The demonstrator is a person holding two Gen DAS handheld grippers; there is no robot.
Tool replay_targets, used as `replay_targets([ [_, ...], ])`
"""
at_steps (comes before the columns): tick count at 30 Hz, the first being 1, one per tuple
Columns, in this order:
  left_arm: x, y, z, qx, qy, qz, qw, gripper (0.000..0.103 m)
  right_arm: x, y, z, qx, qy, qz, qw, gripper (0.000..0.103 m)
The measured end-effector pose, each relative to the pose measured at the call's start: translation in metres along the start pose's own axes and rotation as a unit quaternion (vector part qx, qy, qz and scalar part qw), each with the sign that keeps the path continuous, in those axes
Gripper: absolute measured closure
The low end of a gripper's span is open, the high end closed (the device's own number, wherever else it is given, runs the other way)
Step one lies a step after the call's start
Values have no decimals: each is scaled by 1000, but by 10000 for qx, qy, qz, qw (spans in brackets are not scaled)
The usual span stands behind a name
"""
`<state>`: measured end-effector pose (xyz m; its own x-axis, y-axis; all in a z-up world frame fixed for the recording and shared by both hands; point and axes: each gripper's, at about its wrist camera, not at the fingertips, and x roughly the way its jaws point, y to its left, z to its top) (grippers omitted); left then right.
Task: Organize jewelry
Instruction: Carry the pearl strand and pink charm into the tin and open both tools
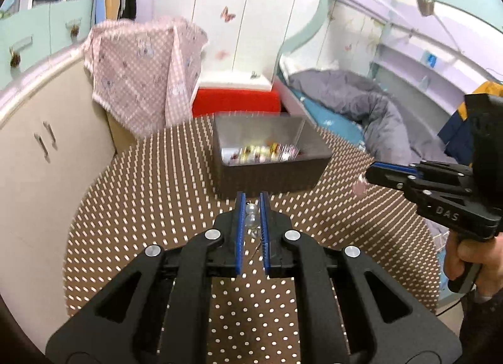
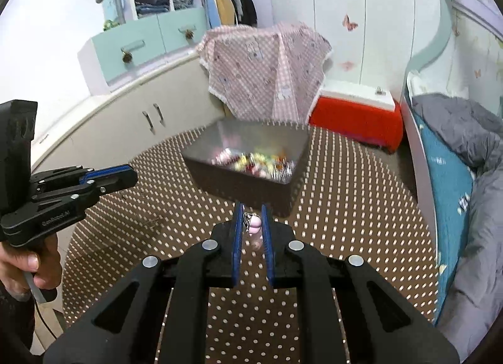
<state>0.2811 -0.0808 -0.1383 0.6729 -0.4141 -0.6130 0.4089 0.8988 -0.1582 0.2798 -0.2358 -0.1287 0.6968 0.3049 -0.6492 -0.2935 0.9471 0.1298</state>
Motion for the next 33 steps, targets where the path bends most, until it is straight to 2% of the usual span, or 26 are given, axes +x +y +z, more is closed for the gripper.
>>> replay_targets([
  [2,-12,-2,11,68,-163,-104,9998,94,-7,2,8,-67,-98,-5,9999,93],
  [8,-36,-6,37,320,-547,-119,9979,94,-28,8,38,-313,-419,-52,9986,93],
  [13,-45,-13,62,520,-820,-141,9952,94,-37,7,62,-409,-649,-44,9970,93],
  [17,-44,-17,81,589,-892,-222,9940,94,-38,5,84,-448,-750,28,9962,93],
  [26,-10,-17,110,516,-743,-298,9954,94,-12,-1,110,-355,-594,259,9973,93],
  [33,37,-6,113,348,-276,-319,9985,93,28,-12,114,-124,-233,442,9987,93],
])
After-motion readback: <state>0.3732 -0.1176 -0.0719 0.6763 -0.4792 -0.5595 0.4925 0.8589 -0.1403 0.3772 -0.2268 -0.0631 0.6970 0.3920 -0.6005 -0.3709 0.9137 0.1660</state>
